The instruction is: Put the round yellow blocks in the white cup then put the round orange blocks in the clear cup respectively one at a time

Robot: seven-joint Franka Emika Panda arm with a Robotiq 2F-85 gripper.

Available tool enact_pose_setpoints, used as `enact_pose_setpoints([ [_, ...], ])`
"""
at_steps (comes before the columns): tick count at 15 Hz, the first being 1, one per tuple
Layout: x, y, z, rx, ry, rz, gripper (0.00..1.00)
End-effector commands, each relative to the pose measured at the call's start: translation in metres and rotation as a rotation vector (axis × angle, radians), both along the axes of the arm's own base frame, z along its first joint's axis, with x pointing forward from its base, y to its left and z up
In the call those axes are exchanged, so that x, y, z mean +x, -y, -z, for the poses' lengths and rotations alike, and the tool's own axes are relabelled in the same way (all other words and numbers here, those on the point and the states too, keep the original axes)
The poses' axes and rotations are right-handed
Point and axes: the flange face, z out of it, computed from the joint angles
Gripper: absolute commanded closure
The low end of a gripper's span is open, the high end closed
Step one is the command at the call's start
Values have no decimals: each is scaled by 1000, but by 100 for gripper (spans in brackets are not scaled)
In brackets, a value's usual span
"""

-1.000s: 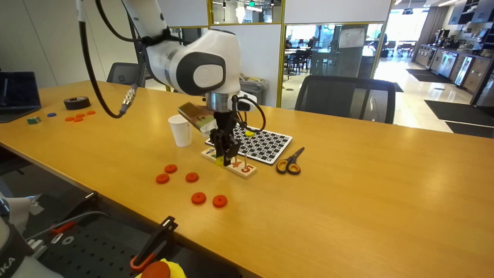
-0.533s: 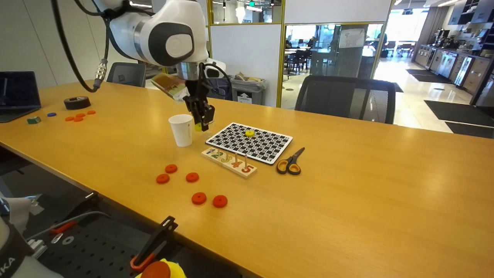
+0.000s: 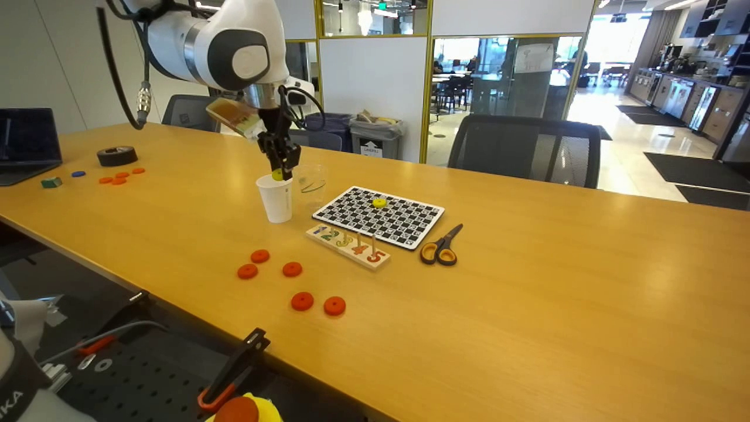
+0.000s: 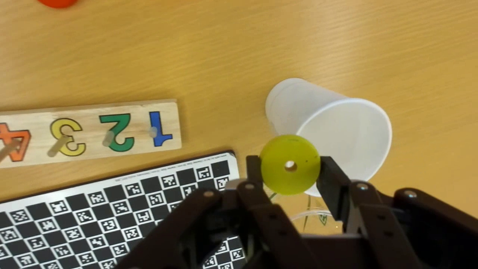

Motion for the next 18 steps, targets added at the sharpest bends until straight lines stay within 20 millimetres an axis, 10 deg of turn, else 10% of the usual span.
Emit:
enact_pose_setpoints([
  [1,28,-22,5,25,8,-21,79],
  [10,60,-33,28,46,-50,-50,79],
  [11,61,-32,30,51,-61,-39,33],
  [18,67,-34,18,65,-83,-19,0],
])
